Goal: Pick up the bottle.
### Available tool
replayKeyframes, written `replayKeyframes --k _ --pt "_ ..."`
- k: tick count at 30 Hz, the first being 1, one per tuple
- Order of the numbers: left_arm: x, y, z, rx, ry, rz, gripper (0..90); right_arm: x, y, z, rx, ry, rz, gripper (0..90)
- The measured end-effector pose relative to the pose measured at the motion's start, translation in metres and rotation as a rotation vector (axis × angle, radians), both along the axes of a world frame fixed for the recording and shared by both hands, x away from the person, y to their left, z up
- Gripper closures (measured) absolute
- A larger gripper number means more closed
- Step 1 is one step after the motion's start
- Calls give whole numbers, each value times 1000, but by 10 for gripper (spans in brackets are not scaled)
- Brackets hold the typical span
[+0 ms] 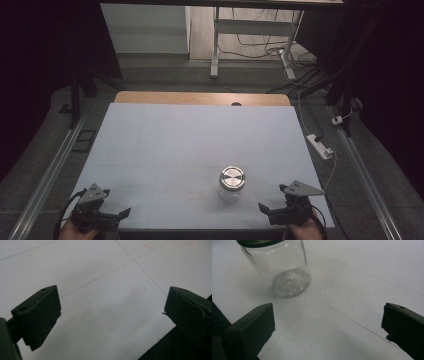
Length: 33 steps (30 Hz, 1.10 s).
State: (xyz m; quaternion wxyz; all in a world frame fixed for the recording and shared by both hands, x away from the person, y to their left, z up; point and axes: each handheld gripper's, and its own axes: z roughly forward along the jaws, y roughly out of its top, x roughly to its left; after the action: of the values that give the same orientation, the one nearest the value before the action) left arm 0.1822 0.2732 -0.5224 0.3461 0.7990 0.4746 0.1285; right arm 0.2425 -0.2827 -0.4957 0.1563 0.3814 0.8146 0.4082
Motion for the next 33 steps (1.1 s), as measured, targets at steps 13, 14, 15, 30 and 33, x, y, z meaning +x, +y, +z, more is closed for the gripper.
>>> replayKeyframes --k 13,14,15,30,33 --pt "0 -1 0 6 2 -5 22 -4 7 4 27 -31 46 0" --pt "0 -1 0 7 4 -7 23 -4 9 4 28 -29 57 0" --pt "1 -1 0 10 5 -9 24 -4 10 4 29 -27 62 0" --pt "1 -7 -1 60 7 -42 39 -5 25 1 27 -16 156 0" --pt "0 -10 -1 78 8 -51 44 -5 28 1 21 -17 169 0"
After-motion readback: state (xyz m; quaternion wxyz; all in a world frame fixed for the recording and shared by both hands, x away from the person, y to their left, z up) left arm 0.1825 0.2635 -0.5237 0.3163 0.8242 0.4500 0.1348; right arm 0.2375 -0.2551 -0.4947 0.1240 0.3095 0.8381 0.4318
